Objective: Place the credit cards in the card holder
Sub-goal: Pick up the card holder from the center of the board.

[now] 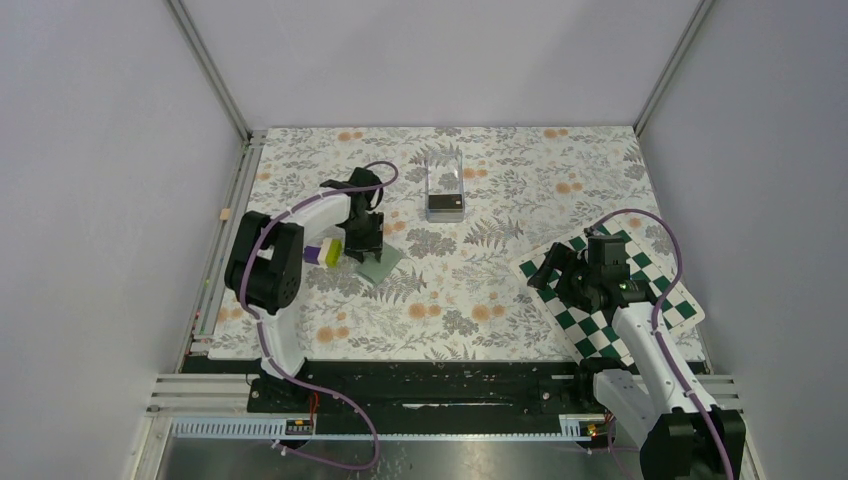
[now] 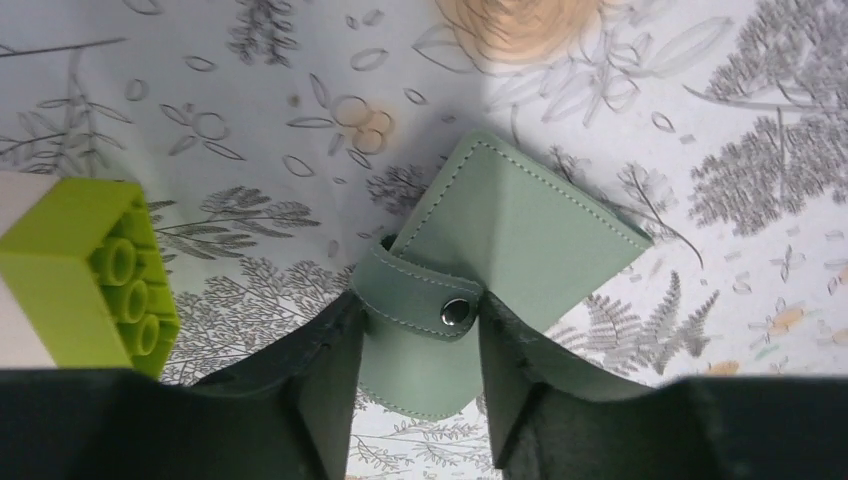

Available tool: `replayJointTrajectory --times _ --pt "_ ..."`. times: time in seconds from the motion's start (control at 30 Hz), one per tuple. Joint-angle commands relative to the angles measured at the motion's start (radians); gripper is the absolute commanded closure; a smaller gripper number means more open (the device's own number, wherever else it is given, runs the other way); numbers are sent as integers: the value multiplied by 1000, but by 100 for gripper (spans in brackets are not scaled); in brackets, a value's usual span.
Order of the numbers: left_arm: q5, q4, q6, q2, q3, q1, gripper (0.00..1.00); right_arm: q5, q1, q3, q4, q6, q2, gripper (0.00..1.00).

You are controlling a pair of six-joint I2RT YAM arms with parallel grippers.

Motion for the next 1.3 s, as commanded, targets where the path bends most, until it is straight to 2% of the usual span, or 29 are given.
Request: replayJointTrajectory --times 0.0,0.23,0.3,0.37,0.67,1.03,1.17,1.27 --pt "95 25 9 -46 -60 -12 65 -47 2 50 -20 -12 -15 1" --pt "275 131 -84 -99 -156 -68 87 -119 3 76 -40 17 -45 1" --pt "301 164 -117 -117 -184 -91 95 -148 4 76 -41 35 -52 1" --pt "327 196 -159 -136 -212 -115 100 -178 4 76 -44 54 -56 1" --pt "453 412 -381 -330 -328 -216 100 -287 78 52 20 180 -44 2" --pt "456 460 -500 -433 -267 -349 100 -333 337 -6 373 492 41 4" --pt "455 460 -510 -450 -244 -382 100 -303 384 2 395 512 100 10" --pt "455 478 -527 -460 -250 -397 99 -314 400 -3 456 537 147 21"
